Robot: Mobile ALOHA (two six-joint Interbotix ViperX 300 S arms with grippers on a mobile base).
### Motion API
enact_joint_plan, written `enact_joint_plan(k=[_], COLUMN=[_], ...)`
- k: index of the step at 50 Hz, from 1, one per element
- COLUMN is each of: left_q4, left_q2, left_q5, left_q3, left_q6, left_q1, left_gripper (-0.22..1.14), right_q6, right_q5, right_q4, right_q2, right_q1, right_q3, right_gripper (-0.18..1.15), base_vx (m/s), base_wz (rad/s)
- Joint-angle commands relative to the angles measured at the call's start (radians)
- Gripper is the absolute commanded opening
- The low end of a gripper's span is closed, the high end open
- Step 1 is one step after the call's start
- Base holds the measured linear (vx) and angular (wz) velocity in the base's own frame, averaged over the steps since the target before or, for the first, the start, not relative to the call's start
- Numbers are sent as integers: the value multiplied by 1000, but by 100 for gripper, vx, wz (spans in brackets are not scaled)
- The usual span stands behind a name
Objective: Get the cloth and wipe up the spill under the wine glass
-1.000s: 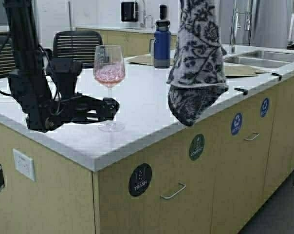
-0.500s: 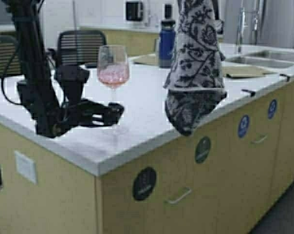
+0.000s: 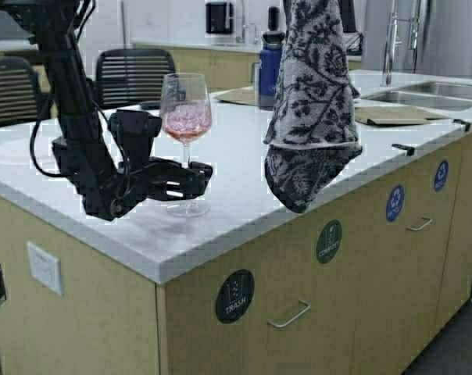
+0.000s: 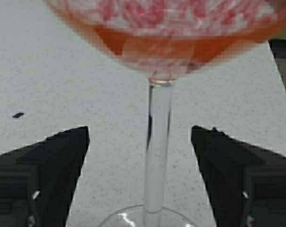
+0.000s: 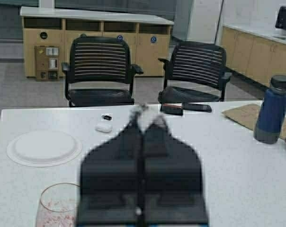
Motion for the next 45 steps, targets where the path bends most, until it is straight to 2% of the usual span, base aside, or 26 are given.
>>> enact_joint_plan(k=[1, 7, 17, 23, 33, 45], left_q4=[3, 3, 3, 5, 5, 5], left_q2=[-20, -28, -48, -78, -175, -377], left_q5=[2, 2, 0, -2, -8, -11], left_q3=[-32, -28, -8, 12, 81, 244], left_q6=[-3, -3, -3, -5, -8, -11], left_q1=[-8, -8, -9, -20, -32, -43], left_gripper=[97, 89, 52, 38, 35, 35], right_q6=[-2, -2, 0, 2, 5, 6], right_q5=[-14, -15, -15, -14, -12, -12], right_q4=[3, 3, 8, 60, 120, 121], right_q2=[-9, -9, 0, 25, 141, 387], right_q1=[2, 2, 2, -20, -91, -101], right_q3=[-17, -17, -20, -57, -195, -462], right_gripper=[6, 6, 6, 6, 6, 6], base_vx=[2, 2, 1, 1, 1, 0], base_wz=[1, 1, 1, 1, 0, 0])
